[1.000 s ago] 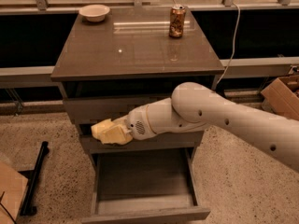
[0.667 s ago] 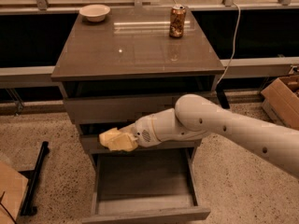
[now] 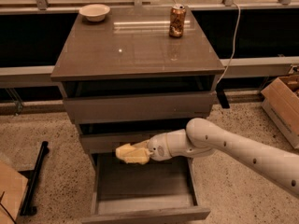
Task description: Place sponge into bottom drawer
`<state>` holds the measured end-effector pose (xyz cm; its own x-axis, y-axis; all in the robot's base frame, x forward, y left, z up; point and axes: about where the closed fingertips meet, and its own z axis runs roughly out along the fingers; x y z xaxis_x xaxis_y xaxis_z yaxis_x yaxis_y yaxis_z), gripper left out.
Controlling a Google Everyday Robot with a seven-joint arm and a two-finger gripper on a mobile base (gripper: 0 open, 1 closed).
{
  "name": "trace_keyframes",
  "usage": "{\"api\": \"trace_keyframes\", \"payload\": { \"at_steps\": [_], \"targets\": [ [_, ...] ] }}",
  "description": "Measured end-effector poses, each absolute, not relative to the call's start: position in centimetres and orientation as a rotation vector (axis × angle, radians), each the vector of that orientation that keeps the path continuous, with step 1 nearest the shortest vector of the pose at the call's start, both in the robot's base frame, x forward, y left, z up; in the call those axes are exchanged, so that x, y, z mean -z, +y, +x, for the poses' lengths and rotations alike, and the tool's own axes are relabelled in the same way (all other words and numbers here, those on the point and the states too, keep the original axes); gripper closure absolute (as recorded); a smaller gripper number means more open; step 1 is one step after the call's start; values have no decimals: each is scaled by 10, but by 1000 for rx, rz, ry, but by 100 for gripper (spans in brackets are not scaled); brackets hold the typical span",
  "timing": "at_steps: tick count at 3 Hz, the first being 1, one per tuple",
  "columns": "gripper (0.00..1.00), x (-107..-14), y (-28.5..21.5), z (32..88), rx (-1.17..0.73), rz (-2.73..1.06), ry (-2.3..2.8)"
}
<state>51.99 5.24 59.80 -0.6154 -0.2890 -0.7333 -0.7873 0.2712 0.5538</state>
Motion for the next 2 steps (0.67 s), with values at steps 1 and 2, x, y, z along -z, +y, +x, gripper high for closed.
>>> {"api": "trace_keyframes", "payload": {
  "at_steps": [1, 2],
  "targets": [
    [100, -590, 55, 517, -1343, -957, 2057],
    [100, -568, 63, 517, -1325, -955, 2086]
  ]
}}
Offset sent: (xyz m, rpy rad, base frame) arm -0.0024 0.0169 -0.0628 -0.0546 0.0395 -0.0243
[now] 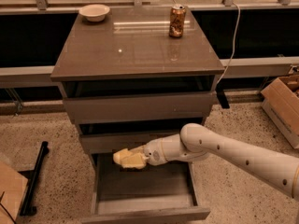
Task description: Place sponge into bottom drawer
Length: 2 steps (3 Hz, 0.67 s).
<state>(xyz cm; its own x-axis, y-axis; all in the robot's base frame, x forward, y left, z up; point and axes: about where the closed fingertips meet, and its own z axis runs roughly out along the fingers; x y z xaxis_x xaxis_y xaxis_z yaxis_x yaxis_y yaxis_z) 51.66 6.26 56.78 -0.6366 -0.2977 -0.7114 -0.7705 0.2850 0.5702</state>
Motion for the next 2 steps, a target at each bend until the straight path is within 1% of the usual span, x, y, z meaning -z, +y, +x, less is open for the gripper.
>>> {"api": "trace_keyframes", "payload": {
  "at_steps": [2],
  "targets": [
    [100, -468, 50, 541, -1301, -877, 2129]
  ]
}}
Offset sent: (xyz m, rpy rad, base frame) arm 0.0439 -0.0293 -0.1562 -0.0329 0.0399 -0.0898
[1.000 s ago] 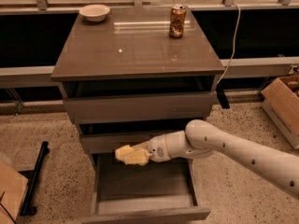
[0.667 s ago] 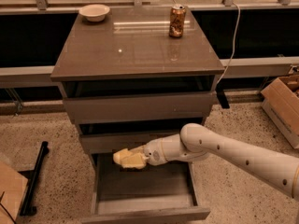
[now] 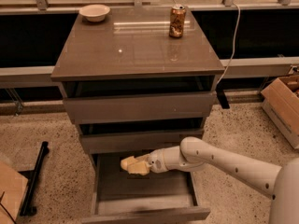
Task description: Place sponge into bottom drawer
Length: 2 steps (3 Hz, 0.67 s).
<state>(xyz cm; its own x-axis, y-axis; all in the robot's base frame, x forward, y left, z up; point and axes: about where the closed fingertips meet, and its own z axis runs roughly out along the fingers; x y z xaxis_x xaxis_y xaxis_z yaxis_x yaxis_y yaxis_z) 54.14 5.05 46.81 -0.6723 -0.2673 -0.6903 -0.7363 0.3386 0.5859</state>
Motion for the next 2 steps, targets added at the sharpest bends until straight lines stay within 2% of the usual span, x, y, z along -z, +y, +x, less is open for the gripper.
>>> {"api": "trace_keyframes", "payload": {
  "at_steps": [2],
  "targets": [
    [100, -444, 53, 548, -1286, -848, 2149]
  ]
}}
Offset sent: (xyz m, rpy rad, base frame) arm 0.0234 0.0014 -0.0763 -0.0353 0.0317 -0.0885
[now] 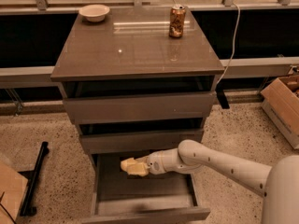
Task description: Place sponge into bottom drawer
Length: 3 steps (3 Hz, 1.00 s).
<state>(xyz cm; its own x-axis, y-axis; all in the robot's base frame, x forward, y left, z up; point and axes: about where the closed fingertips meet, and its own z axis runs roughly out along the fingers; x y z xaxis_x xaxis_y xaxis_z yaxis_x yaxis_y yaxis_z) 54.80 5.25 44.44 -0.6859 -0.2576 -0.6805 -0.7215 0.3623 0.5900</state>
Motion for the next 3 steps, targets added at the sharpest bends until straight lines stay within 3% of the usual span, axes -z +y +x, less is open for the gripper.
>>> {"api": "trace_keyframes", "payload": {
  "at_steps": [2, 3],
  "targets": [
    [100, -356, 34, 566, -1188, -796, 2223],
    [100, -356, 34, 566, -1188, -796, 2223]
  ]
}}
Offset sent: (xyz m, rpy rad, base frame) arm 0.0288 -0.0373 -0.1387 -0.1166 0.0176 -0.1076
